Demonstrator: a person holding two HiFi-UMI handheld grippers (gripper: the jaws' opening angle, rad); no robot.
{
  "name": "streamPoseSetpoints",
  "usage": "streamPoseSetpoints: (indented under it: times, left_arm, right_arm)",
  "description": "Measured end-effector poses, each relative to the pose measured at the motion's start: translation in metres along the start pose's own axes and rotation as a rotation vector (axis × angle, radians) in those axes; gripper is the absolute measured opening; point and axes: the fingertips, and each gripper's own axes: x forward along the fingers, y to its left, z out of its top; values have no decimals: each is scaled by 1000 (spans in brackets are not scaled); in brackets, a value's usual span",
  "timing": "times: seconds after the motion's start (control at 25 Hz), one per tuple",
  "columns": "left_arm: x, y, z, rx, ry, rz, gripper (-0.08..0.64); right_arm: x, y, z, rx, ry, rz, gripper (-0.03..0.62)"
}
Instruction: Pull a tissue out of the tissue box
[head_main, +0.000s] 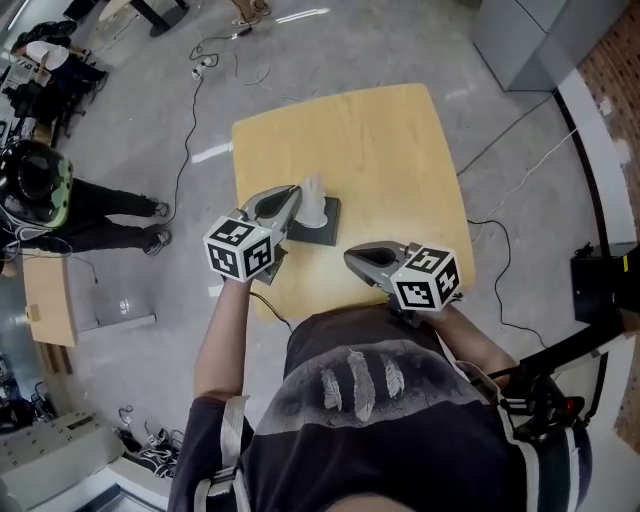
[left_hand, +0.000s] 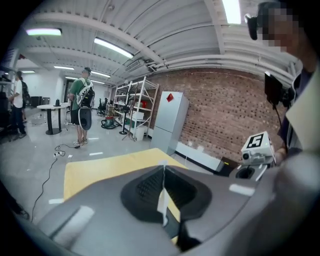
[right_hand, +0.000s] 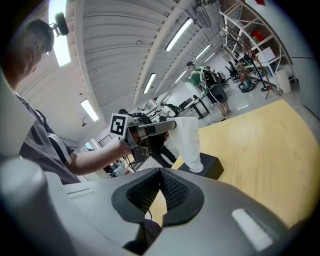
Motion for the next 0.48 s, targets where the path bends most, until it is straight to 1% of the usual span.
streamPoseSetpoints:
  times: [0.2, 0.32, 0.48]
  left_arm:
    - [-24, -13, 17, 3, -58, 74, 1]
    - [-40, -18, 18, 0, -82, 116, 0]
    - [-66, -20, 15, -26, -109, 178, 2]
  right_arm:
    - [-10, 8, 5, -19, -14, 48, -3]
    - [-10, 12, 5, -27, -13, 74, -3]
    - [-4, 22, 11, -33, -24, 117, -3]
